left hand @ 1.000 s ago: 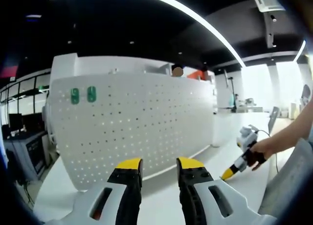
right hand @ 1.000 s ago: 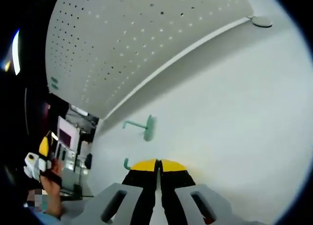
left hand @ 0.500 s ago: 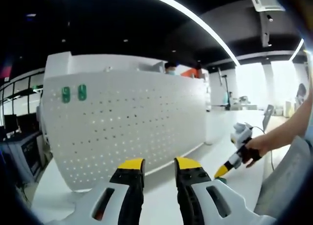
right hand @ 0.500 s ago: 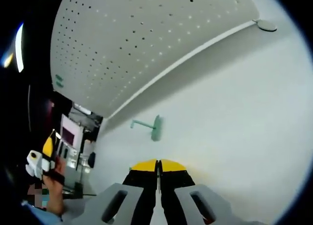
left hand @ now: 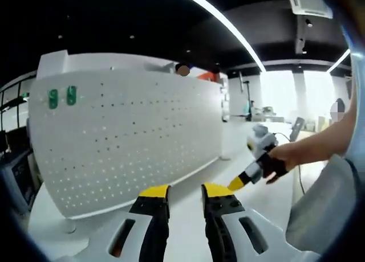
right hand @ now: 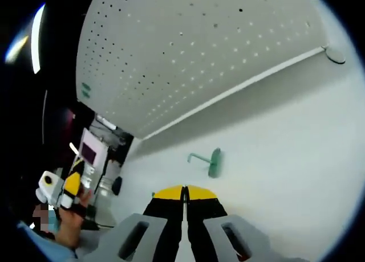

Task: Insert the hook assembly into the mounting plate slot until the hook locks in place.

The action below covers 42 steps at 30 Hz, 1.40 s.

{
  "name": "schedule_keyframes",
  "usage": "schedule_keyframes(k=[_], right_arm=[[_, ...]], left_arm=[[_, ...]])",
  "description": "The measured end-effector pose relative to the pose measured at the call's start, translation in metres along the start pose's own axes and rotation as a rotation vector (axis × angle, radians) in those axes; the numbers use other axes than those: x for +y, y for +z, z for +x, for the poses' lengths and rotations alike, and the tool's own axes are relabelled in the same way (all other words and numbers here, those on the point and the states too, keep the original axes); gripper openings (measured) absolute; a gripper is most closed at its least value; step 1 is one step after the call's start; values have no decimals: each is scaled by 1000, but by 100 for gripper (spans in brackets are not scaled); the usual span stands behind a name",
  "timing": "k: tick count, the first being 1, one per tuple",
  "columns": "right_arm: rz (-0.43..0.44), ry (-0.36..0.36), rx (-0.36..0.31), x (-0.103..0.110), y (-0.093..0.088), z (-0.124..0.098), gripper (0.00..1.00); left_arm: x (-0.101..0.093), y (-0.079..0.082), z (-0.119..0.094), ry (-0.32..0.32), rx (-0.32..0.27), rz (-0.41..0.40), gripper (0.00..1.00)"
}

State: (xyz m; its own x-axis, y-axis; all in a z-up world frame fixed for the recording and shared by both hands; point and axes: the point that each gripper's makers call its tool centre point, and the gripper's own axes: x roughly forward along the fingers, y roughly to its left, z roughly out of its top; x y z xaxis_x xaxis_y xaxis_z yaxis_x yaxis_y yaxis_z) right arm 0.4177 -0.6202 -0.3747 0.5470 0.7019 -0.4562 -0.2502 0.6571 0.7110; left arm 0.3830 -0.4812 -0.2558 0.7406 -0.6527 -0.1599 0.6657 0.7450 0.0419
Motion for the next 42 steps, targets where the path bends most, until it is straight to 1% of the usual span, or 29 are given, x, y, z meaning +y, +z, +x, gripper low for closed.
schedule_keyframes(k=[7,12,20,28,38,42], right_arm=[[-55,48,-15,32,11,2,0],[-91,78,-23,51,17,5,0],[-136,128,-35,82,20,7,0],[-179,175,-65,110,24,6,0],[-239,208,-91,134,24,10,0],[-280,203,-91,139,23,12,0]], left_arm=[[-7,-6,3,-31,22,-13,23],[-9,-8,4,-38,31,-24,22],[-10,-12,6,-53,41,-75,21],[-11,-12,6,-55,39,-96,20],[-10,-9,6,-56,20,-132,19],[-13,-10,7,-60,21,-148,19]])
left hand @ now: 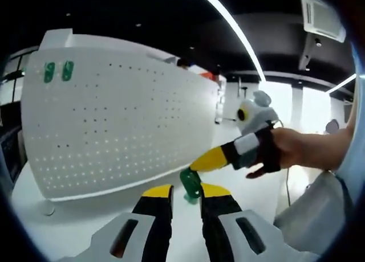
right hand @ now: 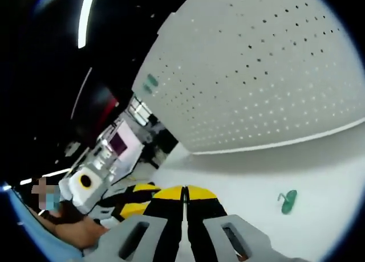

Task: Insert the hook assembly into the mounting plate slot until the hook locks in place.

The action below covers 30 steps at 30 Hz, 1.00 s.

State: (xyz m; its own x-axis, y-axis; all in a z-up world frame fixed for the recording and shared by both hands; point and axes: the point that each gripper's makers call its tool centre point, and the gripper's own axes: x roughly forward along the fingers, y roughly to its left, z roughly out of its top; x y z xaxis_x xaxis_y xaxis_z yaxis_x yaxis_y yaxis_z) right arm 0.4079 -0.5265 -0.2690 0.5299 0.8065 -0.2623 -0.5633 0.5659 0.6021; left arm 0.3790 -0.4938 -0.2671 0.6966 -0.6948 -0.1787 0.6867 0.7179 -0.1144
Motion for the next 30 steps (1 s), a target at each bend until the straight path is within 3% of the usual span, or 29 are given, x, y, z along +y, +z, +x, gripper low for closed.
schedule_keyframes(k=[17,30], right_arm=[[-81,24,-21,18,-4,1,0],[-140,36,-46,25,0,2,0]], left_arm=[[-12,2,8,-12,-9,-32,14],[-3,2,7,15,-17,-72,8]])
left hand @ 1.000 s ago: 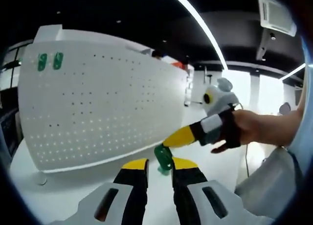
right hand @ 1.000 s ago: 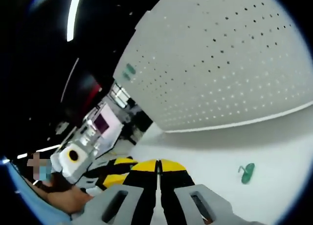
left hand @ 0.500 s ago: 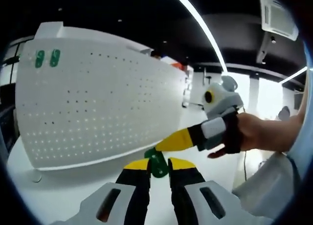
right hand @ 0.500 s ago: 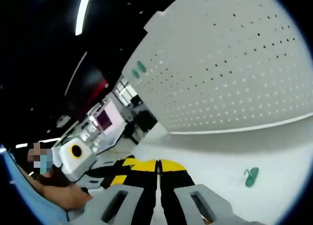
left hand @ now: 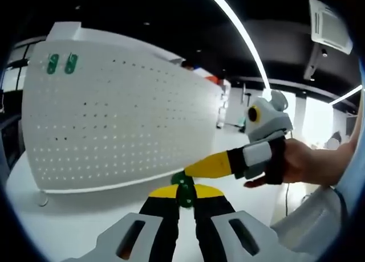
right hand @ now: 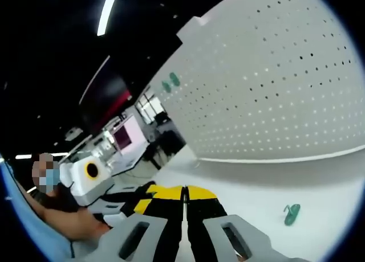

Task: Insert the hook assembly into the mounting plate slot until the hook locks in place.

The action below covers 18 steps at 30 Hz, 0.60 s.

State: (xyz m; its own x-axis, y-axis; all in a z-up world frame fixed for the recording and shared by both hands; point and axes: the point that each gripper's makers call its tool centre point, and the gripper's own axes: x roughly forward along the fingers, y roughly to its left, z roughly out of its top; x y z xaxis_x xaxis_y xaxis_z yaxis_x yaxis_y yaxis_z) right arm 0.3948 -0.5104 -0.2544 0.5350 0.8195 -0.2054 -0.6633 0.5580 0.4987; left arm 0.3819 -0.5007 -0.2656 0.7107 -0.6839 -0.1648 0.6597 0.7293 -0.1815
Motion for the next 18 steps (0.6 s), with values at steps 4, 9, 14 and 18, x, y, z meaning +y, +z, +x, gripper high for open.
schedule_keyframes(k=[4,9,14,18], right_arm=[[-57,-5,-4,2,1,1,0],[-110,-13,0,4,1,1,0],[-144,-22,1,3,1,0,0],[-175,-27,1,5,2,0,0]], left_arm=[[1,-1,0,1,5,-5,7],[1,-2,1,-1,8,-8,6],[0,-2,1,-1,8,-11,6],[0,-2,1,0,8,-9,5]])
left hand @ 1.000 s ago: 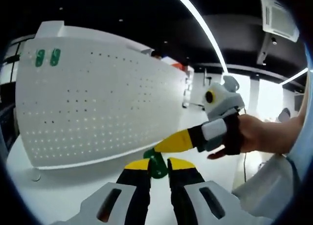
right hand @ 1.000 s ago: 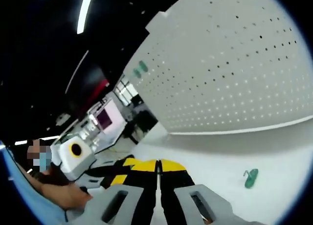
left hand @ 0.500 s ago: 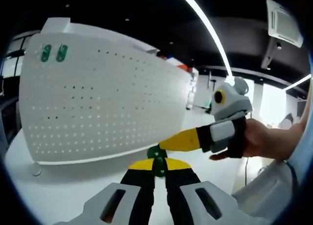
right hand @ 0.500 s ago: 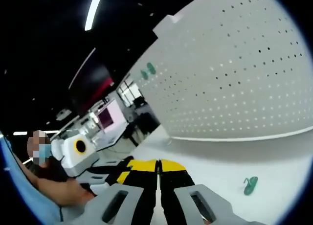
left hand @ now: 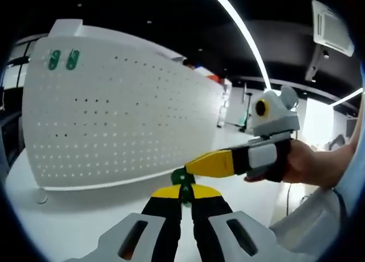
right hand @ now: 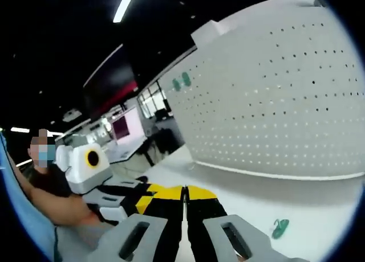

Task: Insert the hook assembly into the mounting plate slot until the hook locks in place.

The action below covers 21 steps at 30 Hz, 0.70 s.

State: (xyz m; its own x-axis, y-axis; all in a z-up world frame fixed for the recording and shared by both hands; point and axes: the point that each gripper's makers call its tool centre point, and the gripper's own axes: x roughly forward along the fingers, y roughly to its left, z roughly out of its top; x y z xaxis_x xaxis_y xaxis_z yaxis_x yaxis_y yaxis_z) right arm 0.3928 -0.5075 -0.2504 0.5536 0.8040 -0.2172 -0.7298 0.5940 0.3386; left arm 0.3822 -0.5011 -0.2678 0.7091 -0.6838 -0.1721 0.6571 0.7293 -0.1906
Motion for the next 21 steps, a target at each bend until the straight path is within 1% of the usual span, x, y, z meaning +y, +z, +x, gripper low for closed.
schedule_keyframes(k=[2,16,21], right_arm=[[-15,-6,2,0,0,0,0],[-28,-5,7,3,0,2,0],[-63,-4,8,5,0,3,0]], left_arm=[[0,1,0,0,-4,-2,5],[4,3,-2,12,-12,-5,5],[4,2,-2,16,-10,6,4]])
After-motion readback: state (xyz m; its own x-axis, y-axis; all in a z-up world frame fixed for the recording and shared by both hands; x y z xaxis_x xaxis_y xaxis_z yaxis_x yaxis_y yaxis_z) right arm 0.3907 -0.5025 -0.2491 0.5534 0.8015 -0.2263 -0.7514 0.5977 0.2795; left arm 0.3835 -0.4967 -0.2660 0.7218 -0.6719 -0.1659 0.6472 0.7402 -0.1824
